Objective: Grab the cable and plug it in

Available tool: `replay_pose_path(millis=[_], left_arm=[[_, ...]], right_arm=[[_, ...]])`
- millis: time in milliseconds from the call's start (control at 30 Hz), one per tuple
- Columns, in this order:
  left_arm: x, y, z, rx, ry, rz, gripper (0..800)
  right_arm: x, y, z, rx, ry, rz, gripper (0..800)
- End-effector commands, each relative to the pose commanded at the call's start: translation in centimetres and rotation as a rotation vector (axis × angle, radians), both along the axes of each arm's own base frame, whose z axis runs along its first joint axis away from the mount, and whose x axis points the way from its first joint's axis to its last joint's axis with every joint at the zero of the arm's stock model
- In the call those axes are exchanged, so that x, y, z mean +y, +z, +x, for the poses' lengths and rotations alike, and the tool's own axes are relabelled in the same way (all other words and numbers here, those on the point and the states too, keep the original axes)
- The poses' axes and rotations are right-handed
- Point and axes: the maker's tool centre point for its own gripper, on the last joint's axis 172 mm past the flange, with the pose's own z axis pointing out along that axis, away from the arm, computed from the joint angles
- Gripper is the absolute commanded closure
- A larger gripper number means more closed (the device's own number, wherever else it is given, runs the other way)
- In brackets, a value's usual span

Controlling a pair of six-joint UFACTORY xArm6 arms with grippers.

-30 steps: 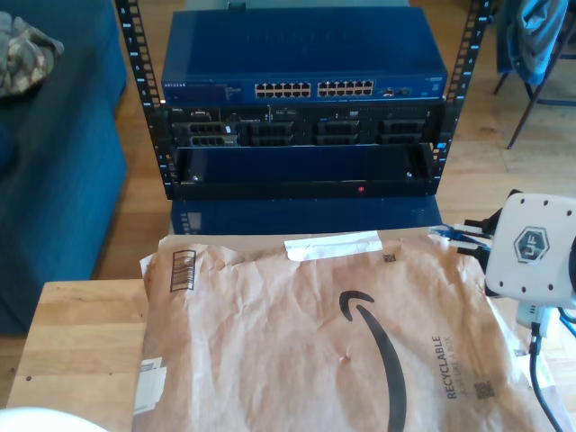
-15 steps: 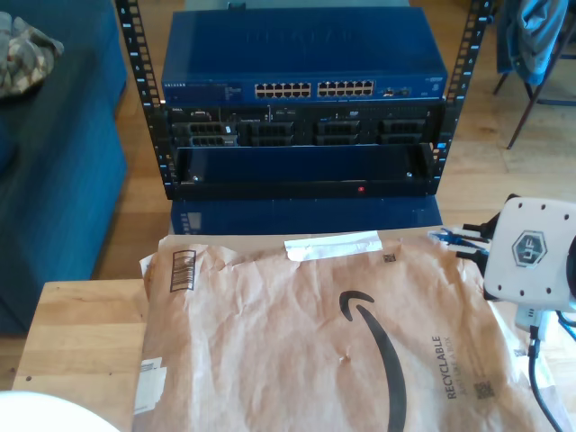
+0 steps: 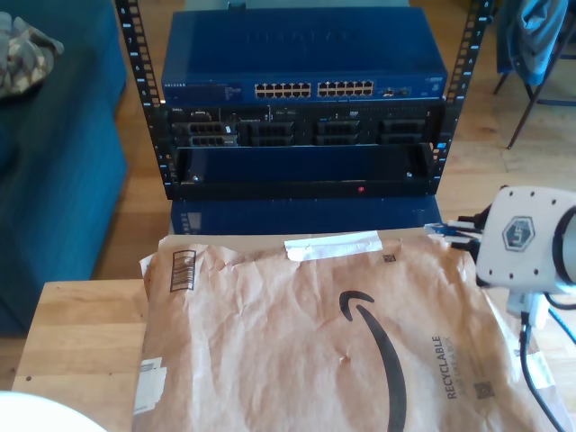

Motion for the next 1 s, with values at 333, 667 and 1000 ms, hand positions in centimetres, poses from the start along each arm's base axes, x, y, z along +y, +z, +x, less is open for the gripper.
replay_pose_path(millis=[333, 667, 1000], left_arm=[[0.0, 0.0, 0.0, 0.0, 0.0, 0.0, 0], [0.0, 0.0, 0.0, 0.0, 0.0, 0.0, 0], [0.0, 0.0, 0.0, 0.0, 0.0, 0.0, 0]], right_arm=[[0.1, 1.4, 1.3, -0.017, -0.004, -0.001, 798], [5.3, -0.3, 5.7, -0.007, 0.069, -0.054, 798], [7.4, -0.2, 6.6, -0.046, 0.09, -0.075, 798]])
